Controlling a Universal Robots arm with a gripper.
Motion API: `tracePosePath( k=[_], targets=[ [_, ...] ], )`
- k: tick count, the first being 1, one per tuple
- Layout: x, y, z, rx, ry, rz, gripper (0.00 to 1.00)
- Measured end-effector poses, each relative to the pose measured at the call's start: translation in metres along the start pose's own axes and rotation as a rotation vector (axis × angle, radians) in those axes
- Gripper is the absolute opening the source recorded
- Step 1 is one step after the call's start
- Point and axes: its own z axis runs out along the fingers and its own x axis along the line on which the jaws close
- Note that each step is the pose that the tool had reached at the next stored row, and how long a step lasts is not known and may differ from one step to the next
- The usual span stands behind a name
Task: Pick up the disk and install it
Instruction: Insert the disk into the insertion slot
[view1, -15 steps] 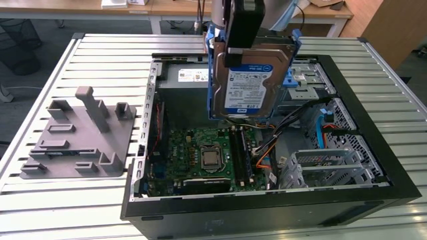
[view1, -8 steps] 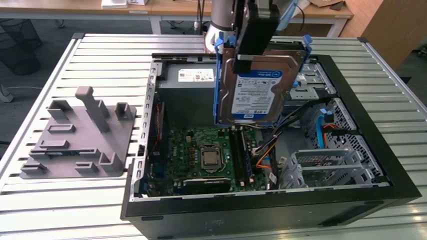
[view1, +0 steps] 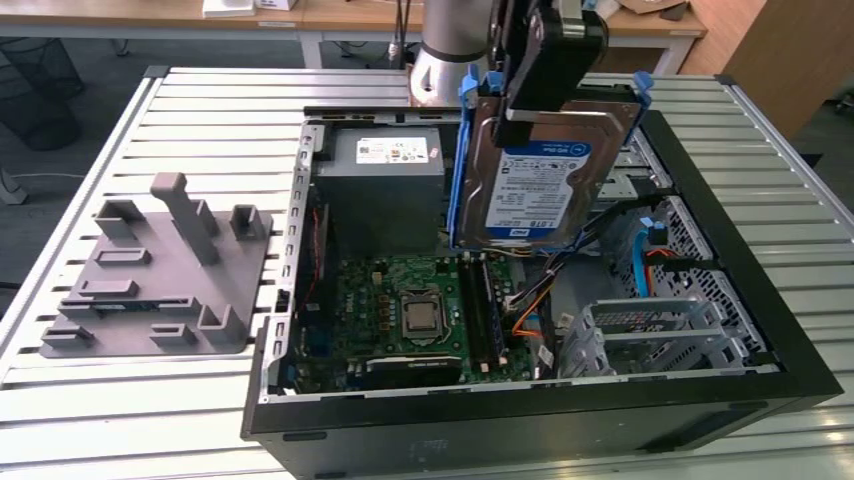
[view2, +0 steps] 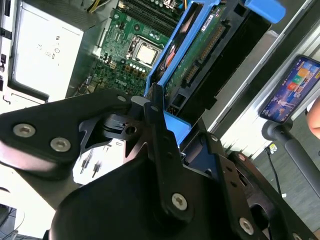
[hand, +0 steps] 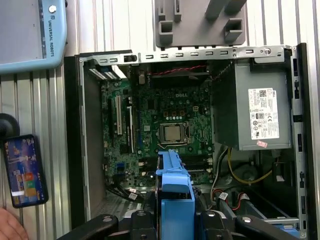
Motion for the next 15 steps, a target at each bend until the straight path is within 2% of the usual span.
tracePosePath(
  k=[4,12,15],
  targets=[
    [0.0015,-0.0004,0.0,-0.0001,0.0,0.0,0.36],
    [0.0297,-0.0035,0.0025,-0.0001,0.0,0.0,0.36],
    [0.033,-0.0096,0.0036,-0.0021,0.0,0.0,0.36]
  ],
)
